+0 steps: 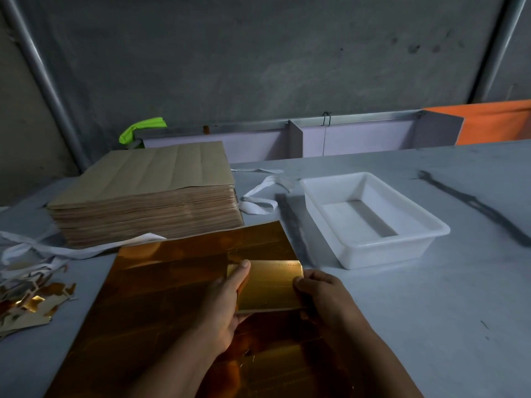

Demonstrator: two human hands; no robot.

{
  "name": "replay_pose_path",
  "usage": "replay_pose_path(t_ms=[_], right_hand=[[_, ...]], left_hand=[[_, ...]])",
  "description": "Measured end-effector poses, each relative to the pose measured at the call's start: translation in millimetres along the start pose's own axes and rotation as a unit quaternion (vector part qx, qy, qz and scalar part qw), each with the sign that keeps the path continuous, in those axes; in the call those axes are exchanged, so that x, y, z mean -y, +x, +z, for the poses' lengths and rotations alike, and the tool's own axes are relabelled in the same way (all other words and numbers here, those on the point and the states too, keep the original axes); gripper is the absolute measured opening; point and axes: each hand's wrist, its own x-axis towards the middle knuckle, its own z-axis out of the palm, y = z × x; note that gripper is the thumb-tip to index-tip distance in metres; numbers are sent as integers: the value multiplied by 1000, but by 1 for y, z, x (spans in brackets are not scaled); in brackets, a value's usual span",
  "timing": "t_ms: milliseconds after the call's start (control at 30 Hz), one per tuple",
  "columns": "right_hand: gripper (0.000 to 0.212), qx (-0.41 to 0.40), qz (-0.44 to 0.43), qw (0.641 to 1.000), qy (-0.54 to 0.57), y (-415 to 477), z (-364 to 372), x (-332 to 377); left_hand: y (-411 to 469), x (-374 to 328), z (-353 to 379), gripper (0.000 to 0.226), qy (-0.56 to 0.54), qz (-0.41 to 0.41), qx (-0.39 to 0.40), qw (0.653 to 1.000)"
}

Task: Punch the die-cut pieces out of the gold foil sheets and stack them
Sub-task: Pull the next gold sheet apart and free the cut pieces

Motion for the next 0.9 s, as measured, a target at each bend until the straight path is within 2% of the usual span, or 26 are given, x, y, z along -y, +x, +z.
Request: replay_pose_path(t_ms=[133,367,667,900], right_hand=[[13,-4,41,995,87,4,-6,-4],[20,-1,107,966,237,9,-7,-6],[12,38,114,957,264,11,-9,-4],[17,19,86,967,238,10,-8,-5]], left_hand=[[-1,-11,-10,40,-29,50,97,994],[0,-26,-18,38,1,114,146,983],[1,-40,-25,39,51,149,197,968],[4,-36,-25,40,31,133,184,973]])
